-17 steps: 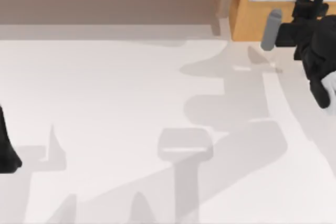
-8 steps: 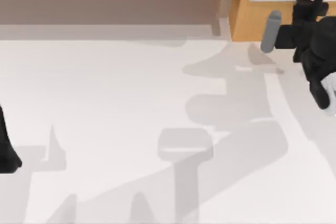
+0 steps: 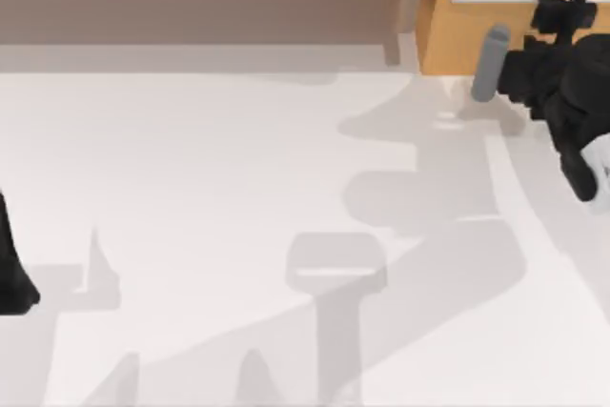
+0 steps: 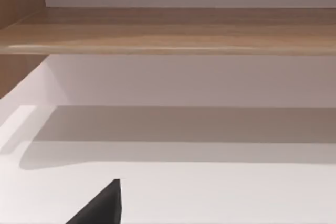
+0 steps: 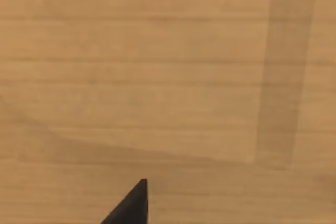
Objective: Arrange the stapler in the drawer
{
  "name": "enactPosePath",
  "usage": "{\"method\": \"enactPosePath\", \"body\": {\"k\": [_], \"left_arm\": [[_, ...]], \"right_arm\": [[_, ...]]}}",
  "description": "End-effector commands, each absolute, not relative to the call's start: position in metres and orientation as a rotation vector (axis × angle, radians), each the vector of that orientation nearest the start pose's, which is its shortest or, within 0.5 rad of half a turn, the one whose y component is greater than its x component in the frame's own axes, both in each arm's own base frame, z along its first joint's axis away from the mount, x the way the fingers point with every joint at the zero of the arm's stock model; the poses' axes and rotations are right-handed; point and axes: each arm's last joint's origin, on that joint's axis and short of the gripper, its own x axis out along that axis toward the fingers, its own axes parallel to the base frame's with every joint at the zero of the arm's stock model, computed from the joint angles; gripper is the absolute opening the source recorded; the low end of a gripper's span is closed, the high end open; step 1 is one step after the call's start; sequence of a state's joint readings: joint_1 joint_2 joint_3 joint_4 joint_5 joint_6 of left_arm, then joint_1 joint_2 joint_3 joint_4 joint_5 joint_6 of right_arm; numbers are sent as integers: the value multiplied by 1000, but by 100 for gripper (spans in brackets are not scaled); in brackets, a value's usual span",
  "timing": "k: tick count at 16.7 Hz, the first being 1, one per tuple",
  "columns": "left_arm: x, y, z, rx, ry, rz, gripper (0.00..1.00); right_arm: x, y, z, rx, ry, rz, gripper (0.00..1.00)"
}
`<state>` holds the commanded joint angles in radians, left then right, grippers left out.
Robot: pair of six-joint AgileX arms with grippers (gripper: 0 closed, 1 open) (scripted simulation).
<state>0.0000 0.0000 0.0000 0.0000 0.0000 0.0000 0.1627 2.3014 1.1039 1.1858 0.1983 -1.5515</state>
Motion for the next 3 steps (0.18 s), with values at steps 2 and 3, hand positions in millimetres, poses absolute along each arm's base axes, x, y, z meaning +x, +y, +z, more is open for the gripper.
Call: {"method": "enactPosePath", "body": {"k": [2, 3], "left_arm": [[106, -1, 160, 0, 0, 0, 100], [106, -1, 160, 0, 0, 0, 100]], "right_arm": [[439, 70, 88, -1565, 15, 0, 100], [439, 70, 88, -1565, 15, 0, 100]]}}
